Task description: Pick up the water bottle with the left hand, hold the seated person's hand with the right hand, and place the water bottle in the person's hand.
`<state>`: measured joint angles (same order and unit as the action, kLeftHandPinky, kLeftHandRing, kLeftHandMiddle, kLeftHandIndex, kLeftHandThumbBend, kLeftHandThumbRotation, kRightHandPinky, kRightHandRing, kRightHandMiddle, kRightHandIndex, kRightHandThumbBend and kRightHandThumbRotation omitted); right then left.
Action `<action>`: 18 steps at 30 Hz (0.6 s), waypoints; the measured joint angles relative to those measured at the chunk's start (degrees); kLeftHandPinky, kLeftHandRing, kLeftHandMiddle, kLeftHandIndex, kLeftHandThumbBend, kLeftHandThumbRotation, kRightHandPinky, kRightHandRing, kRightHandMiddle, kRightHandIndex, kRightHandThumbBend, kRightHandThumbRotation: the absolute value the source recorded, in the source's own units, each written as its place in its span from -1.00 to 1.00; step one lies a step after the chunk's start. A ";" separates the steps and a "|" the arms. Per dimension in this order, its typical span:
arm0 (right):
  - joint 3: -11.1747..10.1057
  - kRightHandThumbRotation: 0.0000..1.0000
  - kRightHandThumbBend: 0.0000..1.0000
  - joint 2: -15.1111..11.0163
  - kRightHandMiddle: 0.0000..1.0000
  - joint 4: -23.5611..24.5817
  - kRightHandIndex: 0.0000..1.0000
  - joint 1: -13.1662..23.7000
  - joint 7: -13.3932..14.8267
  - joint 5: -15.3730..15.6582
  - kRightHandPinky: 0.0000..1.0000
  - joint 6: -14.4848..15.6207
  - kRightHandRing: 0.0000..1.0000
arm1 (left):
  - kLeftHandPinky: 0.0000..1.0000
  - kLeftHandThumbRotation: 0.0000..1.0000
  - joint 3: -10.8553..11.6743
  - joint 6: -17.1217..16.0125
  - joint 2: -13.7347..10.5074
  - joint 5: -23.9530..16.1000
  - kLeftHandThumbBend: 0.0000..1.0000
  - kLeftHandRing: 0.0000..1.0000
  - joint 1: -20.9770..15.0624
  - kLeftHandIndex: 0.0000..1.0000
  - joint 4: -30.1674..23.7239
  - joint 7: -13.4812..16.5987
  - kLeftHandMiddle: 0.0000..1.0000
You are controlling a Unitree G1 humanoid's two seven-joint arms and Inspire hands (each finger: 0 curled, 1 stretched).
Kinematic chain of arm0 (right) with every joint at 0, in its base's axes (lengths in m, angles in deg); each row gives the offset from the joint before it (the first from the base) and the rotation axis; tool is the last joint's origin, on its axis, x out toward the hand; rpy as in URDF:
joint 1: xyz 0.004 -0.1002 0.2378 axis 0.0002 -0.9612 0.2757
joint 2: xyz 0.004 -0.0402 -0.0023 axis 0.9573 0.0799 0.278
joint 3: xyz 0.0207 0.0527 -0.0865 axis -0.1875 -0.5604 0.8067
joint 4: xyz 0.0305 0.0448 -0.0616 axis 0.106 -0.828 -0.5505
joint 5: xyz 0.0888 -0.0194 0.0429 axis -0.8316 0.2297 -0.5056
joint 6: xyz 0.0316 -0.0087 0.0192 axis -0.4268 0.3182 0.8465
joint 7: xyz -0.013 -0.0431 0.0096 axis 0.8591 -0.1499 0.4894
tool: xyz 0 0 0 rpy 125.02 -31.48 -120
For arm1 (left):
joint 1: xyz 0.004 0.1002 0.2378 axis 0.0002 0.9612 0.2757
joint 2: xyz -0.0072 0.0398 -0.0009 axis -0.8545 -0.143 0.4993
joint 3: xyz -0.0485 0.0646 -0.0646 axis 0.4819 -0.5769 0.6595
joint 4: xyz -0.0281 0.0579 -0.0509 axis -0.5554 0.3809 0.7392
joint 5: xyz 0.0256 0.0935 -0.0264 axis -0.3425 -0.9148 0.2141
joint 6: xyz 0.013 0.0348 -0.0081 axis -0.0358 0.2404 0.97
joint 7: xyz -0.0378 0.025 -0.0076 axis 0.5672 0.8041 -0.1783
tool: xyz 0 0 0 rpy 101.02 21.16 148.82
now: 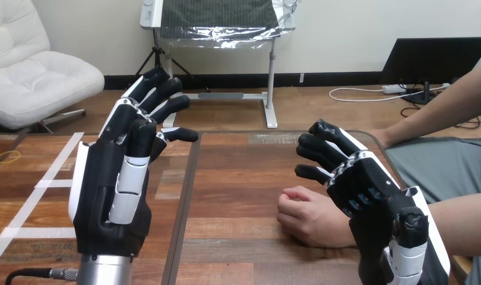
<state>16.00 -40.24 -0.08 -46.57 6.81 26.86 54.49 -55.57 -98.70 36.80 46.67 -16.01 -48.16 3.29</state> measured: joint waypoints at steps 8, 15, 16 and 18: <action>-0.01 1.00 0.70 0.00 0.67 0.00 0.70 0.00 0.00 0.01 0.56 0.00 0.70 | 0.12 0.53 0.00 0.00 0.00 -0.14 0.30 0.54 0.00 0.63 -0.01 0.01 0.61; -0.01 1.00 0.69 0.00 0.67 0.00 0.70 0.00 0.00 0.03 0.55 0.00 0.70 | 0.11 0.52 0.00 0.00 -0.01 -0.76 0.21 0.54 -0.01 0.65 0.00 0.01 0.62; -0.01 1.00 0.69 0.00 0.67 0.00 0.70 0.00 0.00 0.03 0.55 0.00 0.70 | 0.11 0.52 0.01 0.00 -0.01 -0.95 0.21 0.54 -0.01 0.65 0.00 0.01 0.62; -0.02 1.00 0.69 0.00 0.67 0.00 0.70 0.00 0.00 0.03 0.55 0.00 0.70 | 0.11 0.52 0.01 0.00 -0.02 -1.41 0.20 0.54 -0.01 0.65 -0.01 0.02 0.62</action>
<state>15.98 -40.24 -0.08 -46.57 6.81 26.90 54.49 -55.56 -98.70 36.78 45.26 -16.02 -48.17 3.32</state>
